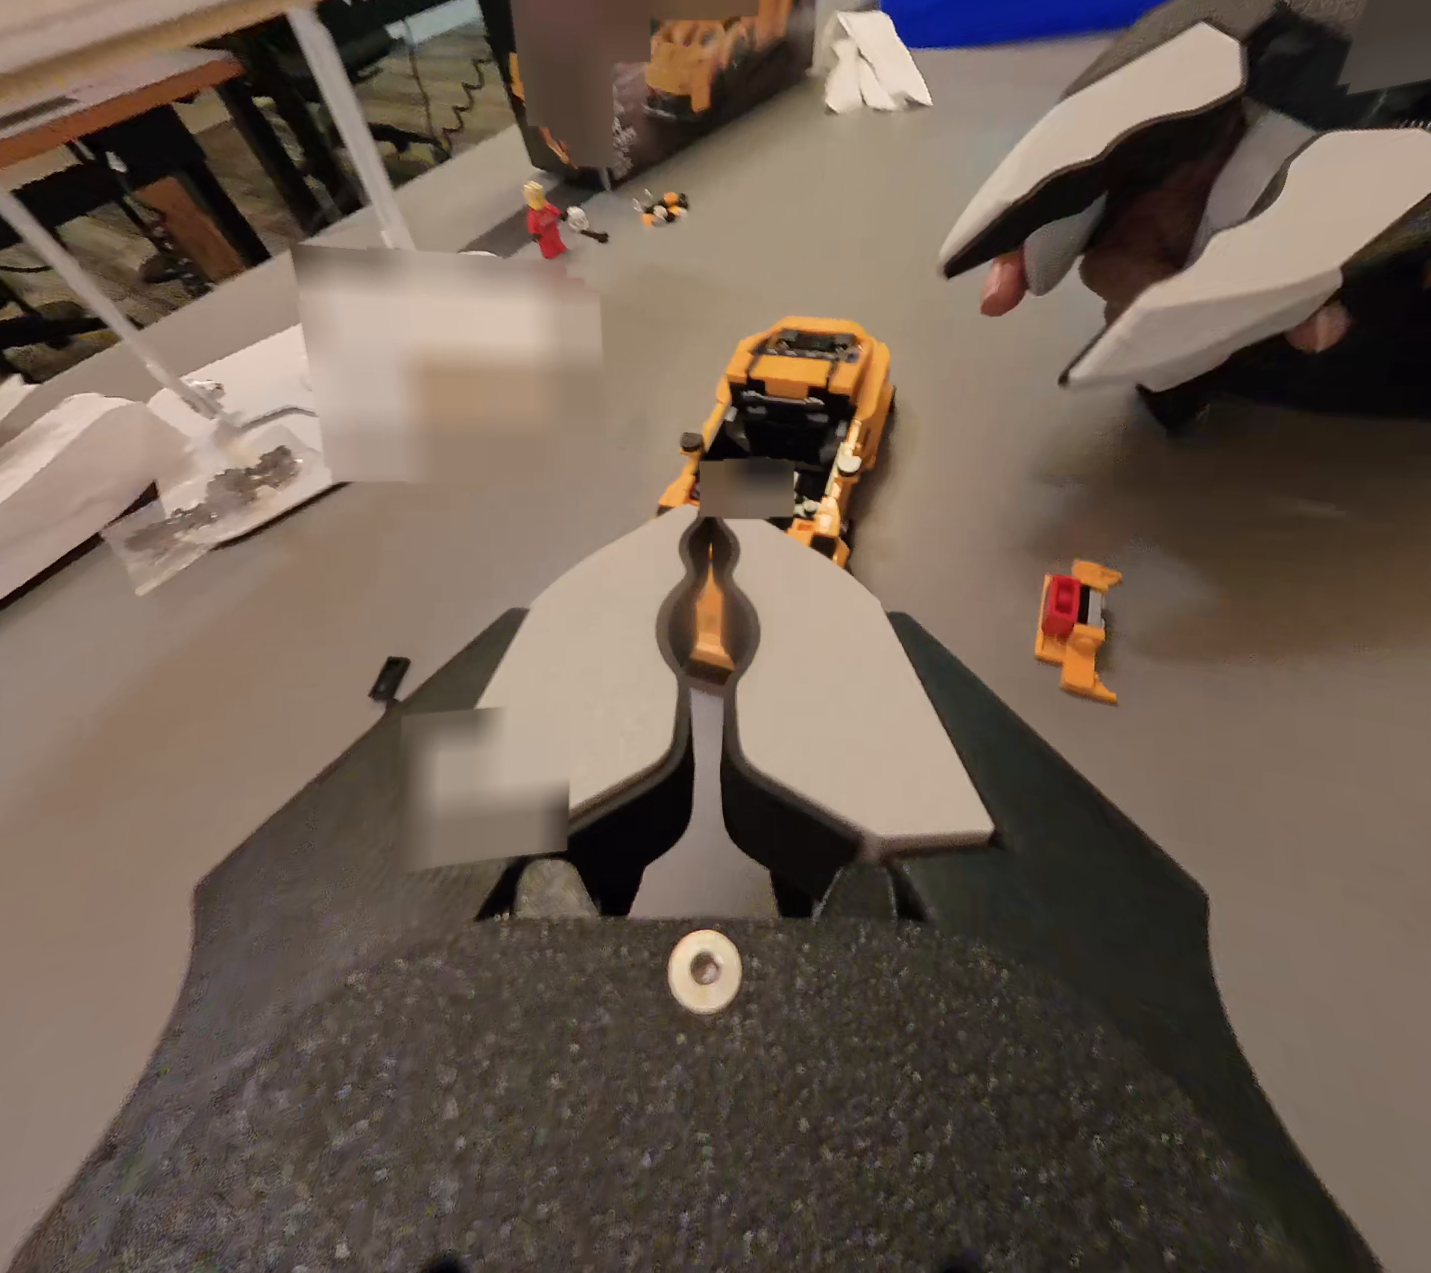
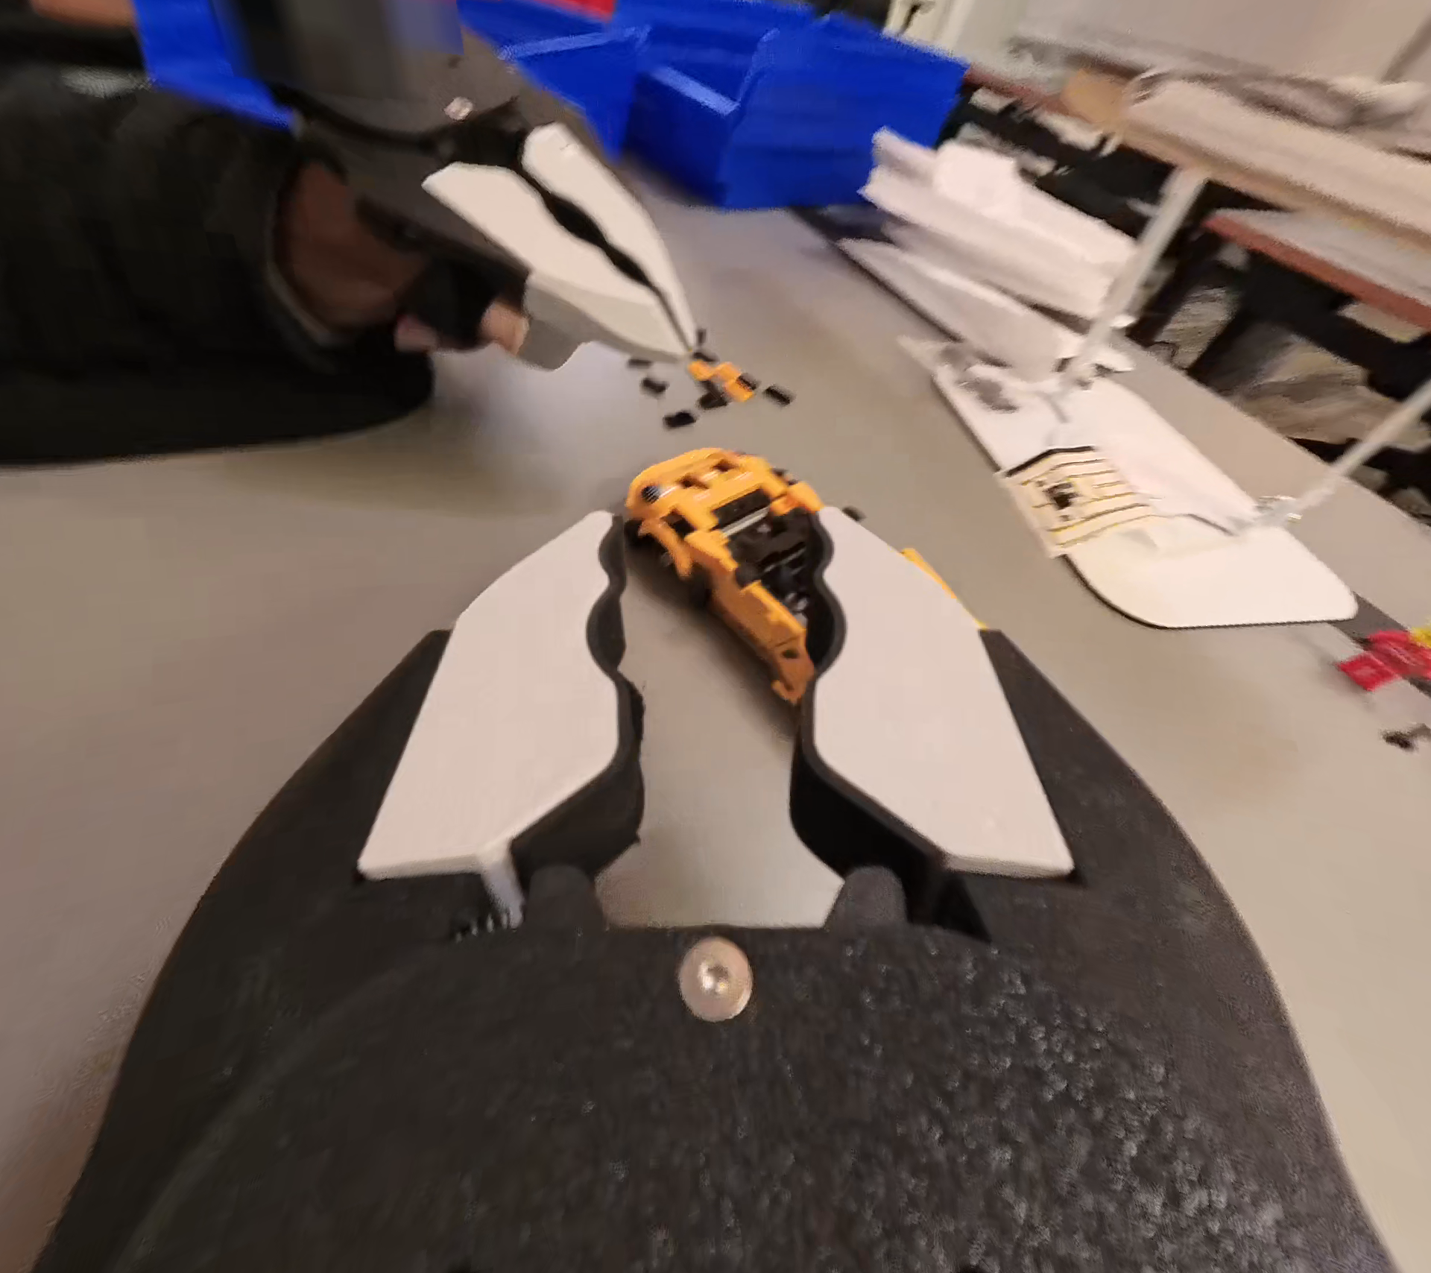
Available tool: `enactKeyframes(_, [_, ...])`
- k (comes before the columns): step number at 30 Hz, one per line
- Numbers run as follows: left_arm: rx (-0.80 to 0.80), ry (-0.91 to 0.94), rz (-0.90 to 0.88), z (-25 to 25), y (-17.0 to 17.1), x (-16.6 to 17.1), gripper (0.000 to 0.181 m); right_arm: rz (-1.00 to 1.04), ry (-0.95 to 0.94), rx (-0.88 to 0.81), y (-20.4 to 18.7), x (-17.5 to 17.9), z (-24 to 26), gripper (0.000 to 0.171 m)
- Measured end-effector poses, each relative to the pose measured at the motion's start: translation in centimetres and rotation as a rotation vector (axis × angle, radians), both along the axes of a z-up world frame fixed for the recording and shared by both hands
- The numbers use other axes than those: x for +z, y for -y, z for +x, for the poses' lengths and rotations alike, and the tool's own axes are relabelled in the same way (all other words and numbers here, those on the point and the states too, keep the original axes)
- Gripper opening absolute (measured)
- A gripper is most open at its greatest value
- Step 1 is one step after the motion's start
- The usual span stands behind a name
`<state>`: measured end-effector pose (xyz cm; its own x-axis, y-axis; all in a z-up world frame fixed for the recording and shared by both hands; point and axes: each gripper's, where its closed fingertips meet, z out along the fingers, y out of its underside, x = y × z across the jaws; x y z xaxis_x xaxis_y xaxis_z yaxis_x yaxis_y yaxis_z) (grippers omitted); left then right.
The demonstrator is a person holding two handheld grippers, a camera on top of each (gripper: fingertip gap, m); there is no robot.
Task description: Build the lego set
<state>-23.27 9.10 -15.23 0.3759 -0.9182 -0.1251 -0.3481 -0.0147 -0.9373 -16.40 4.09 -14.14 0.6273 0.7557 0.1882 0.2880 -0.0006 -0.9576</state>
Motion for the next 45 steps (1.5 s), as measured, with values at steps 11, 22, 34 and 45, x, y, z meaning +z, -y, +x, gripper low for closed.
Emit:
enactKeyframes(11, [0.188,0.294,0.021,-3.1,-2.9,4.0,0.000,0.170,-0.335,-0.378,-2.3,5.9,7.8,0.000])
enactKeyframes(22, [0.137,0.334,0.062,-2.8,-1.8,5.4,0.000,0.153,-0.307,-0.308,-1.8,5.6,6.8,0.000])
enactKeyframes(34, [0.063,0.281,-0.012,-1.5,-0.7,4.6,0.000,0.034,-0.305,-0.229,-1.7,4.4,5.7,0.002])
enactKeyframes(45, [0.071,0.330,-0.017,-2.1,-0.7,5.6,0.000,0.085,-0.101,-0.200,-1.3,2.8,4.1,0.014])
